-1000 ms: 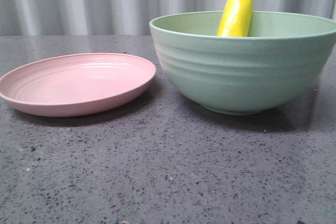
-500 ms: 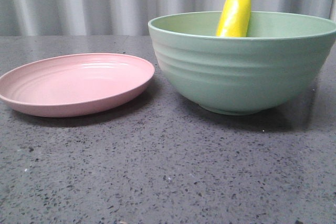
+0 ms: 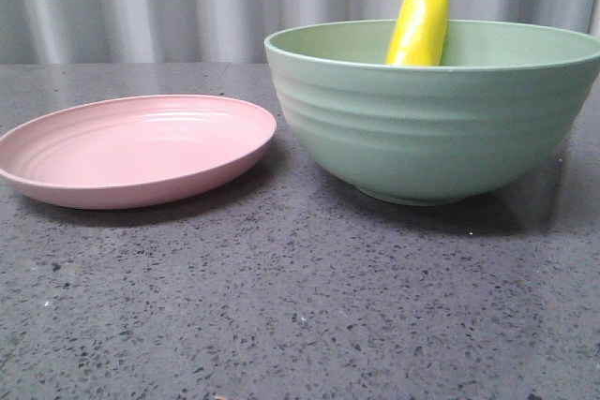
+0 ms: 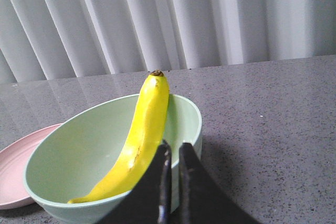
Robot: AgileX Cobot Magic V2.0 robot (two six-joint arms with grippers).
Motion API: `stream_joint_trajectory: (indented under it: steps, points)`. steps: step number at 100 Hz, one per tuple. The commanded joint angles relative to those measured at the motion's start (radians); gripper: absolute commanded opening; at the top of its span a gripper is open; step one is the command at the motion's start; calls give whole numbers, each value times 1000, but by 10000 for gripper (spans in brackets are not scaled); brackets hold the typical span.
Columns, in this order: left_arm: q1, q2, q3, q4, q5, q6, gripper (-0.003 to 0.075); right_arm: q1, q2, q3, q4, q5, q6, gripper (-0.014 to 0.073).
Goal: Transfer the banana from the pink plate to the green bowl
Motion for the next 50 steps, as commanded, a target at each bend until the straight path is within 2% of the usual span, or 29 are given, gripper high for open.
stream_joint_trajectory:
  steps: [1, 50]
  points:
    - [2, -29, 10, -1, -71, -12, -20, 0, 8, -25, -5, -79, -12, -64]
    - [2, -29, 10, -1, -71, -12, -20, 0, 8, -18, -5, -79, -12, -64]
